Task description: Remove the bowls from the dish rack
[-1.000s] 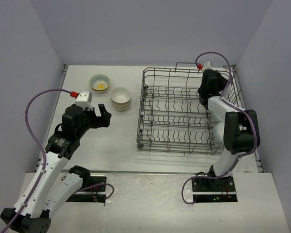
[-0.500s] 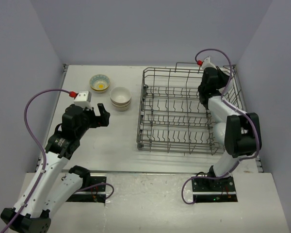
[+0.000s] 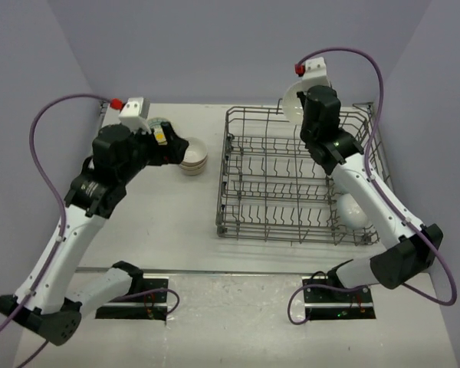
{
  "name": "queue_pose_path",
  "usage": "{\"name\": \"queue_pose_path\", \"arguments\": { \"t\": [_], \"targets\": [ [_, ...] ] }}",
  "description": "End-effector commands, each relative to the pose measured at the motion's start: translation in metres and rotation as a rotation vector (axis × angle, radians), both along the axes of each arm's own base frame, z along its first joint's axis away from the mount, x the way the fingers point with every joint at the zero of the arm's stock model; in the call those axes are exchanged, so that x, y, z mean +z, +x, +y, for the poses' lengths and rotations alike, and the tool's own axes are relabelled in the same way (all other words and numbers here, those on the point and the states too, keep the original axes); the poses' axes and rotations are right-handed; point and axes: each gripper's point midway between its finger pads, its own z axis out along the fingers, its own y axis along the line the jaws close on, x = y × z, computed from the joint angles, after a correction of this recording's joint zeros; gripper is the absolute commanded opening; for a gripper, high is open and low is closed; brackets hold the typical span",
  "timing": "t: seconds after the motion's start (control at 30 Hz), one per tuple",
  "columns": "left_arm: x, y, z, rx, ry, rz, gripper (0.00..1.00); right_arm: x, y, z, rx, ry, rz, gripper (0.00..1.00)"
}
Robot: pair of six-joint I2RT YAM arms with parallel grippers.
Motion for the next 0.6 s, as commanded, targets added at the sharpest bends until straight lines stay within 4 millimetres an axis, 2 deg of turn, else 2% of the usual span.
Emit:
{"name": "queue_pose_path", "arguments": {
  "t": [0.0, 0.03, 0.1, 0.13, 0.17, 0.2, 0.23, 0.27, 0.3, 0.5, 0.57],
  "targets": [
    [0.053, 0.022, -0.062, -0.107, -0.049, -0.048, 1.0, 0.005, -0.014, 0.049, 0.125, 0.205, 0.012, 0.0],
    [0.06, 0.026, -0.074, -0.113, -0.042, -0.052, 1.0, 0.0, -0.019, 0.065, 0.157, 0.258, 0.03, 0.0],
    [0.072, 0.036, -0.096, -0.083, -0.007, -0.06, 1.0, 0.001, -0.023, 0.085, 0.218, 0.318, 0.039, 0.0],
    [0.073, 0.04, -0.1, -0.067, 0.009, -0.059, 1.0, 0.0, -0.026, 0.092, 0.238, 0.341, 0.046, 0.0],
    [0.057, 0.049, -0.11, -0.067, 0.046, -0.017, 1.0, -0.002, -0.031, 0.106, 0.269, 0.392, 0.051, 0.0],
    [0.067, 0.047, -0.123, -0.094, 0.039, -0.03, 1.0, -0.002, -0.034, 0.117, 0.307, 0.414, 0.059, 0.0],
    [0.064, 0.047, -0.132, -0.104, 0.054, -0.027, 1.0, -0.006, -0.038, 0.13, 0.336, 0.436, 0.077, 0.0],
    [0.049, 0.051, -0.142, -0.105, 0.088, 0.004, 1.0, -0.006, -0.04, 0.134, 0.347, 0.449, 0.082, 0.0],
    [0.046, 0.05, -0.148, -0.091, 0.113, 0.004, 1.0, -0.007, -0.043, 0.14, 0.365, 0.46, 0.089, 0.0],
    [0.018, 0.062, -0.147, 0.005, 0.194, 0.05, 0.98, 0.0, -0.064, 0.157, 0.431, 0.524, 0.07, 0.0],
    [0.013, 0.067, -0.148, 0.02, 0.208, 0.06, 0.93, 0.002, -0.071, 0.165, 0.462, 0.544, 0.069, 0.0]
  ]
}}
